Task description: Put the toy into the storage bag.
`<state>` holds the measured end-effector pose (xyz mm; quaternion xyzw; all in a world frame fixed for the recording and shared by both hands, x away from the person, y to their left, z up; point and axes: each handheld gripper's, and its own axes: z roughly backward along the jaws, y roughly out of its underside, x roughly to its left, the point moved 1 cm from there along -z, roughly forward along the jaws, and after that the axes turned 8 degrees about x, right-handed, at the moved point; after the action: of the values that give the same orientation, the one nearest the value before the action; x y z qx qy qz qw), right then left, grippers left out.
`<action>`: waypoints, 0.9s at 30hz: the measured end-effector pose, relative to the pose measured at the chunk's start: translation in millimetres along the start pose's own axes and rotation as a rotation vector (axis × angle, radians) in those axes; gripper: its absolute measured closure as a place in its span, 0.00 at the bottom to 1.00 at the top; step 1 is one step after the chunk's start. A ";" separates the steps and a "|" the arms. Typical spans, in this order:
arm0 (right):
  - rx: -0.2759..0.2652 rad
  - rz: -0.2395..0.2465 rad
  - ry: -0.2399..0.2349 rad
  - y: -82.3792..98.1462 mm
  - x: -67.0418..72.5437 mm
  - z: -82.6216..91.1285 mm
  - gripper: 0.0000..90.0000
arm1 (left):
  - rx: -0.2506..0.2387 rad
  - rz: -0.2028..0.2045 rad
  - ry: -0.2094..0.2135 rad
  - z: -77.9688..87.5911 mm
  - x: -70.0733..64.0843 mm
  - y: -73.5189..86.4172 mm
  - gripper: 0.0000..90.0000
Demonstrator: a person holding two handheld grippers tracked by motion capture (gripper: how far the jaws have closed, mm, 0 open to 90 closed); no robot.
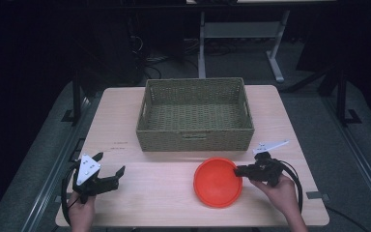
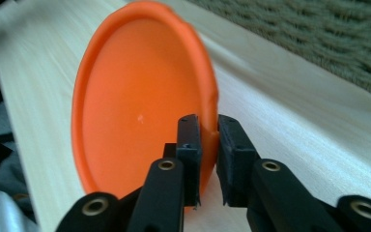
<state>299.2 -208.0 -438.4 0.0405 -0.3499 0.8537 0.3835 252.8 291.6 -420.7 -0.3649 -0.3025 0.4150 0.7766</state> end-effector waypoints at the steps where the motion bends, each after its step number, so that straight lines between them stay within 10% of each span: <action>1: 0.000 0.000 0.000 0.0 0.0 0.0 0.91 | 0.000 0.000 0.000 0.0 0.0 0.0 0.14; 27: -0.067 0.027 0.008 -22.6 16.4 59.4 0.91 | 0.005 -0.003 -0.005 0.4 0.0 0.4 0.14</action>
<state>291.2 -224.6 -375.4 0.0193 -0.3773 0.8468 0.3745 252.3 291.8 -420.8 -0.3616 -0.3042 0.4154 0.7773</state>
